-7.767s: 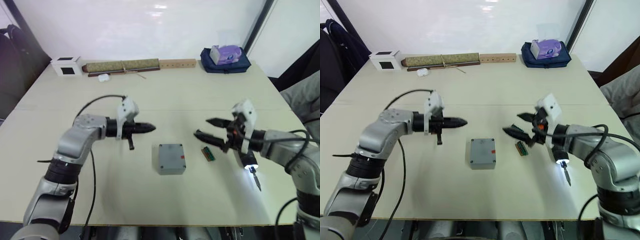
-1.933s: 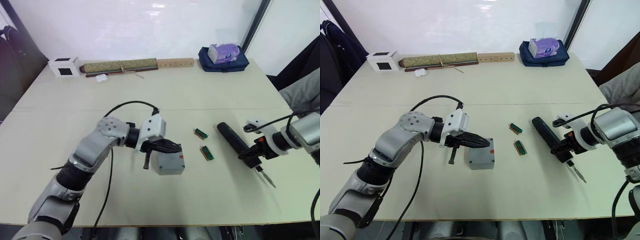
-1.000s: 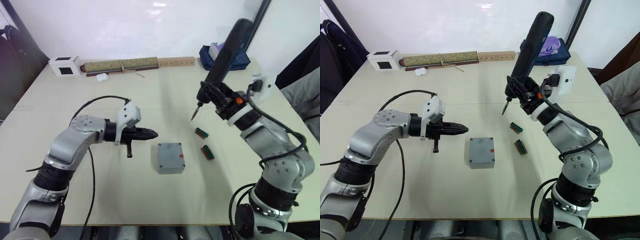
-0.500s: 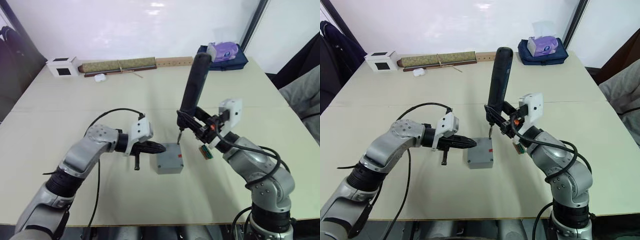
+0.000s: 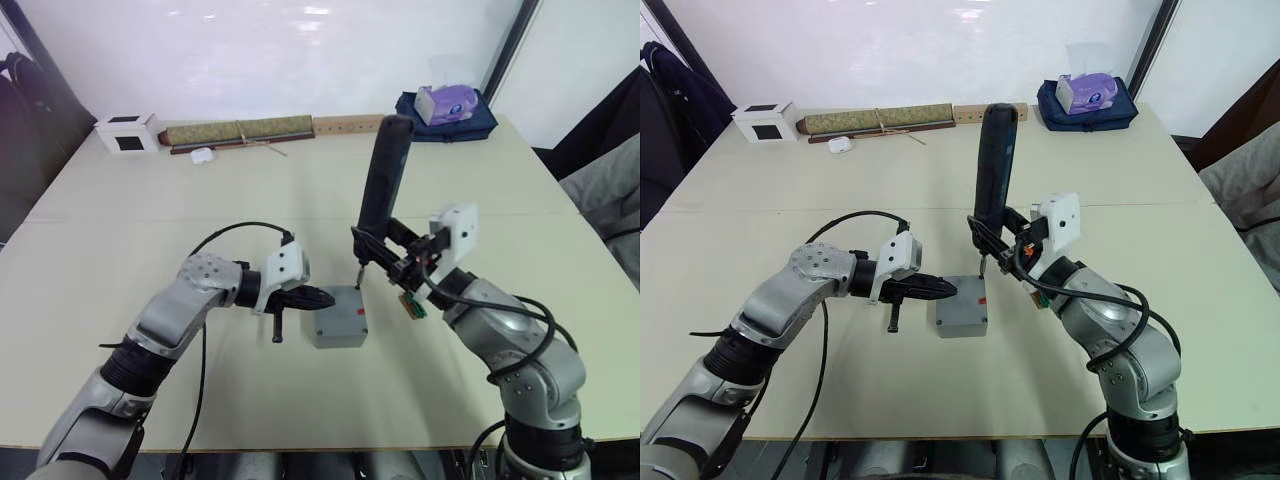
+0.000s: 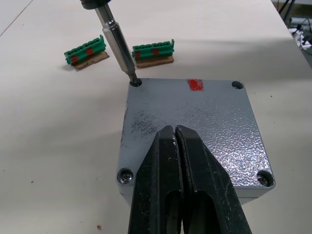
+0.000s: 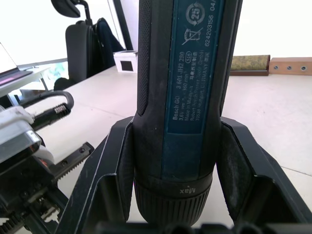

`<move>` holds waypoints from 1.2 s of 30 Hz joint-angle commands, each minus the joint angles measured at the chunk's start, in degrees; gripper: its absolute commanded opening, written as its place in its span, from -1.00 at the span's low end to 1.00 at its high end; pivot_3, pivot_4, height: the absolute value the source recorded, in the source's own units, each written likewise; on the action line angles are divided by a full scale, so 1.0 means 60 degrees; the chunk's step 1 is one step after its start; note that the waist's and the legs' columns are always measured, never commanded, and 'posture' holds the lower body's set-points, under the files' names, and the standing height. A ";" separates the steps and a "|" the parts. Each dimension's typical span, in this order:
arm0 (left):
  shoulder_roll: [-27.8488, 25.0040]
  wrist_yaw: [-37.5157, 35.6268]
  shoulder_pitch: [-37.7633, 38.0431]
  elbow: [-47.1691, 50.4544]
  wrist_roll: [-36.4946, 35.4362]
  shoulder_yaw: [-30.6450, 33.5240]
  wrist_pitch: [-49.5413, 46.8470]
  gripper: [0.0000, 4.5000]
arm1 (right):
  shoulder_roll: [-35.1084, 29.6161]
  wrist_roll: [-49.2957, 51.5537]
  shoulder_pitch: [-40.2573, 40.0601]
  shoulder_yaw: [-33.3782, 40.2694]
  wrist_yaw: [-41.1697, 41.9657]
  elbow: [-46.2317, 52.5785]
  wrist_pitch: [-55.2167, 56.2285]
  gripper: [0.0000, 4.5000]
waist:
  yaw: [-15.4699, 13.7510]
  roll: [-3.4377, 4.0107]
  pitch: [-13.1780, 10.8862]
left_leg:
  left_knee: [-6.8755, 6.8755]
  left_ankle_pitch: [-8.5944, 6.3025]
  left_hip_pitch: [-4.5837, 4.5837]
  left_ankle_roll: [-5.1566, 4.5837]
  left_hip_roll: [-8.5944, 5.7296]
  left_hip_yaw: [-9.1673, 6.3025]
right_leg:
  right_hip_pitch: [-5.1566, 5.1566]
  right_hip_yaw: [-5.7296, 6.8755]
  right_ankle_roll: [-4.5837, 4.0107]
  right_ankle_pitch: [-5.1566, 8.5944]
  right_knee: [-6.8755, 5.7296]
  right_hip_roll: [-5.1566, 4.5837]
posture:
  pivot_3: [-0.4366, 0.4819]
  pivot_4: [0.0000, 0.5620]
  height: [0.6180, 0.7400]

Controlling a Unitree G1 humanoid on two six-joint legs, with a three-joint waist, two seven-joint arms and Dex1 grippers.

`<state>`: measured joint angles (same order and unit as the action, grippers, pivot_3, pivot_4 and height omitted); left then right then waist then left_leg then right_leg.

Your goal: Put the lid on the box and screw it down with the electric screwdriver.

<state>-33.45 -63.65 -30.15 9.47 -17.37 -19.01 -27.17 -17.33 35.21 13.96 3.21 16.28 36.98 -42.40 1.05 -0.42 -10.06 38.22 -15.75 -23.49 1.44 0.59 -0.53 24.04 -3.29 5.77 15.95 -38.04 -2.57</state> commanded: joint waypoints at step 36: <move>-0.0089 -0.0194 0.0308 0.0240 0.0491 -0.0292 -0.0189 -1.00 | -0.0888 -0.1778 -0.1939 -0.1376 0.0859 -0.1156 0.1460 -0.21 | -0.0036 -0.0123 0.0221 | -0.0042 -0.0016 0.0215 -0.0024 0.0025 -0.0044 | -0.0278 0.0048 -0.0038 0.0031 0.0128 0.0010 | -0.05 -0.47 1.00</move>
<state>-33.90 -64.97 -28.87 10.60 -15.06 -20.13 -28.16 -21.54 26.01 5.68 -3.32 21.21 35.64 -29.68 0.83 -1.16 -8.74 37.97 -15.85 -22.20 1.30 0.75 -0.80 22.36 -3.00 5.54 16.14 -37.26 -2.51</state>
